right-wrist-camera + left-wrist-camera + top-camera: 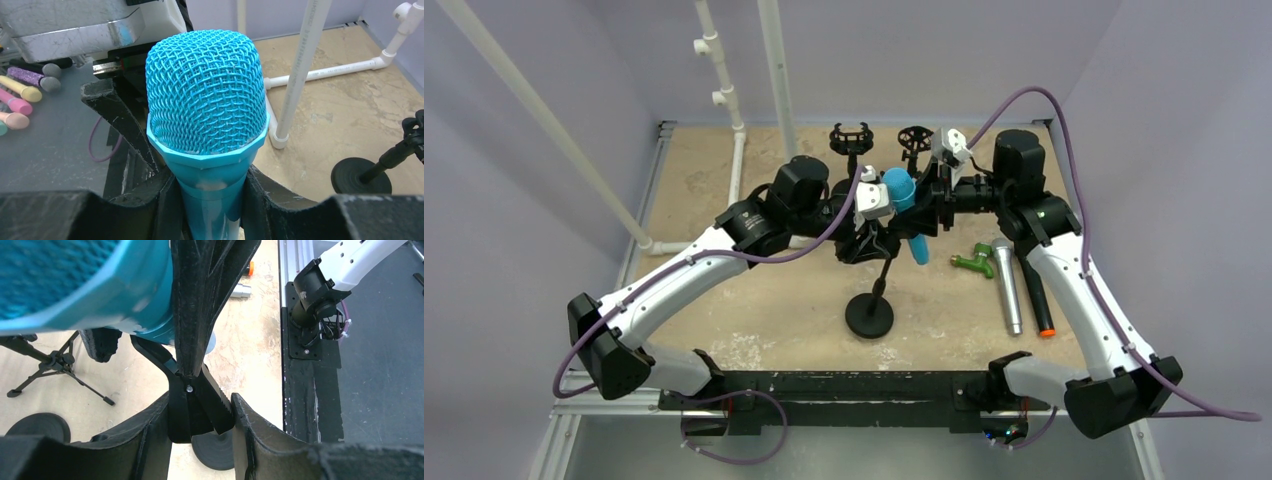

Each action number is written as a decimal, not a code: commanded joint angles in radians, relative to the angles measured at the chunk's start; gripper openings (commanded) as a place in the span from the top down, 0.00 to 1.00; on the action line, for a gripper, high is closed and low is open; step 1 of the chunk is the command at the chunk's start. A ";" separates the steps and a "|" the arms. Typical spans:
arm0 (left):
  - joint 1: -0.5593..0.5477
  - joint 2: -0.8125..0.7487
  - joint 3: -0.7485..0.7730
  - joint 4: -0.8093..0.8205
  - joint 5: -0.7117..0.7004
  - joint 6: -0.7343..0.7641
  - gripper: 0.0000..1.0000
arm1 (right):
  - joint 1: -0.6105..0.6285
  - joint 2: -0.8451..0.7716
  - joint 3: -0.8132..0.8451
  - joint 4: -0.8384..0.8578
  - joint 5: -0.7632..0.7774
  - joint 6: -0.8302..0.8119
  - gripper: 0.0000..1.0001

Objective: Remove the microphone from the stand

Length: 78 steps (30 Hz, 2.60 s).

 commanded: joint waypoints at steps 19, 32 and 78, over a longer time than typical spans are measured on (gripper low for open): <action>0.121 -0.148 -0.139 0.110 0.047 0.022 1.00 | -0.104 -0.135 -0.027 -0.074 0.241 -0.009 1.00; 0.120 -0.188 -0.180 0.143 0.026 0.029 1.00 | -0.193 -0.186 0.000 -0.327 0.688 -0.074 1.00; 0.121 -0.212 -0.194 0.122 0.037 0.049 1.00 | -0.900 0.537 -0.051 -0.446 1.059 -0.545 1.00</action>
